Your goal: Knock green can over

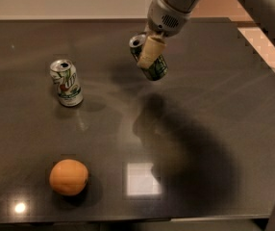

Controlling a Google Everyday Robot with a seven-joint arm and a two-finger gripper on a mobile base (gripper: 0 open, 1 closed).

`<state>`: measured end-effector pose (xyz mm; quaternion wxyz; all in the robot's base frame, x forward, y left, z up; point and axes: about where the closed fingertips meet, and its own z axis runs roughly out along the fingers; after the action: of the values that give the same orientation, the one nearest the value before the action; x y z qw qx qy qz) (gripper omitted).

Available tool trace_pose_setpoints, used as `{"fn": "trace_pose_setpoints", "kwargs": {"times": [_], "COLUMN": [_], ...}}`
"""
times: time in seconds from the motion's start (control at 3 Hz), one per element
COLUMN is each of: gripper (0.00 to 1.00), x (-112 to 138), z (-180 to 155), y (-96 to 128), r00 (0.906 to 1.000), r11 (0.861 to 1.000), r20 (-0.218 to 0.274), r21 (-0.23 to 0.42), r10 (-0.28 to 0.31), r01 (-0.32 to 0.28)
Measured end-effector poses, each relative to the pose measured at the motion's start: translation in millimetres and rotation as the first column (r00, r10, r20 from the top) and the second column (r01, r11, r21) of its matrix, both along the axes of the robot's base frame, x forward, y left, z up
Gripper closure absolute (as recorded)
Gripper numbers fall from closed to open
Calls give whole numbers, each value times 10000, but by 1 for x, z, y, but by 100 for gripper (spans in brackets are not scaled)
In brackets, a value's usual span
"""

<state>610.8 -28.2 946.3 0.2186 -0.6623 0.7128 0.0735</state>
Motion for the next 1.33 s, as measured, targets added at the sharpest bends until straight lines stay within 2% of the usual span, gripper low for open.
{"fn": "trace_pose_setpoints", "kwargs": {"times": [0.33, 0.67, 1.0, 1.33], "gripper": [100, 100, 100, 82], "x": [-16, -32, -48, -62], "z": [-13, -29, -46, -59], "y": [-19, -34, -43, -46], "r00": [9990, 9961, 9913, 9814], "r11": [9940, 9783, 9611, 9402], "r20": [-415, -836, -1257, -1766], "r21": [-1078, -2023, -2668, -3150], "r10": [162, 278, 387, 758], "r01": [-206, -442, -714, -1293]}}
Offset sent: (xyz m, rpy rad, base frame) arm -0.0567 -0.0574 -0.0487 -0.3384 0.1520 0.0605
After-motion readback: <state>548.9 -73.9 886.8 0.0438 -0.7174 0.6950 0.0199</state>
